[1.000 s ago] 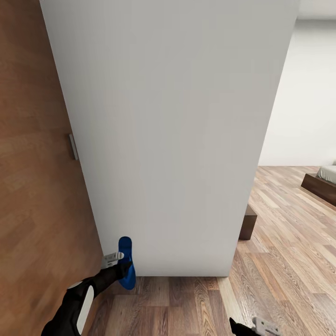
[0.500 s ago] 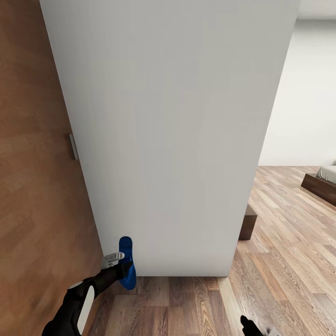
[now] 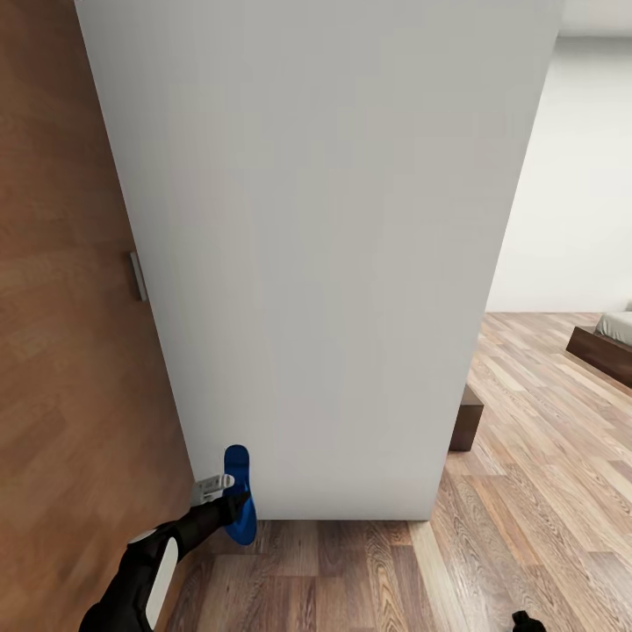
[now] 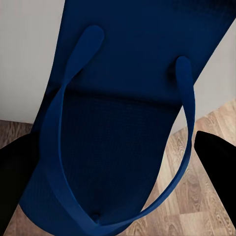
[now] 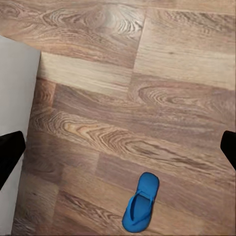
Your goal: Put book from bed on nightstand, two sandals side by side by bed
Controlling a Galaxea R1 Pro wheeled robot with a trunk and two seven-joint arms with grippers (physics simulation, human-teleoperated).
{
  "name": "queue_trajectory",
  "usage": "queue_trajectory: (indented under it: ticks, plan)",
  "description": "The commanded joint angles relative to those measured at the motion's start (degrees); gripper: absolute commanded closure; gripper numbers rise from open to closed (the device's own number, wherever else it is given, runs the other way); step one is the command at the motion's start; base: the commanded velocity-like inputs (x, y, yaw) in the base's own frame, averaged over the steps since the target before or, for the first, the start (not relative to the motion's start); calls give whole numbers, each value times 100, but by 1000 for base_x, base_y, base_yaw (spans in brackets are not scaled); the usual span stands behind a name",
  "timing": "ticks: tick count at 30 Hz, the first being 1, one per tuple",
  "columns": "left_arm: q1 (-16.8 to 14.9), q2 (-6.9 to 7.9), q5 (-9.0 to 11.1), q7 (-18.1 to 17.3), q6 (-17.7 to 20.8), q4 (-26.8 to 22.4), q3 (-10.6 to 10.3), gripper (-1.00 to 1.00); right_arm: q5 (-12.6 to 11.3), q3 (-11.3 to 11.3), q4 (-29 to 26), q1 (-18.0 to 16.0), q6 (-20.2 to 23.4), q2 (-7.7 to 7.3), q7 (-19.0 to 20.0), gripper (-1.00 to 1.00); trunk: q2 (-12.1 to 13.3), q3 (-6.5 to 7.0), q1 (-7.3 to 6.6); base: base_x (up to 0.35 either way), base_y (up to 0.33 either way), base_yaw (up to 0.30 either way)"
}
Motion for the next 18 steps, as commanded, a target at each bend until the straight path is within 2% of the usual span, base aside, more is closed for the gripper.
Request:
queue_trajectory:
  ticks: [1, 6, 11, 14, 15, 16, 18]
  plan:
    - [-6, -8, 1, -43, 50, -5, 28, 100, -28, -25, -141, -2, 33, -19, -35, -100, -4, -7, 0, 0, 0, 0]
    - [-6, -8, 4, -54, 48, -3, 29, 100, -19, -36, -846, -2, -3, -16, -79, -100, -4, -7, 0, 0, 0, 0]
    - [-6, -15, 8, -57, 47, 11, 29, 100, -65, -50, -995, -2, 30, -34, -112, -100, -4, -7, 0, 0, 0, 0]
    - [-6, -16, 7, -56, 47, 14, 29, 100, -484, -138, -1005, -2, 46, -60, -124, -100, -4, -7, 0, 0, 0, 0]
    - [-6, -16, 5, -57, 47, 16, 28, 100, -905, -238, -1011, -2, 50, -70, -125, -100, -4, -7, 0, 0, 0, 0]
    - [-6, -17, 3, -57, 47, 16, 28, 100, -1153, -299, -1023, -2, 52, -74, -126, -100, -4, -7, 0, 0, 0, 0]
    - [-6, -17, 2, -55, 47, 15, 29, 100, -1390, -368, -1094, -2, 53, -74, -125, -100, -4, -7, 0, 0, 0, 0]
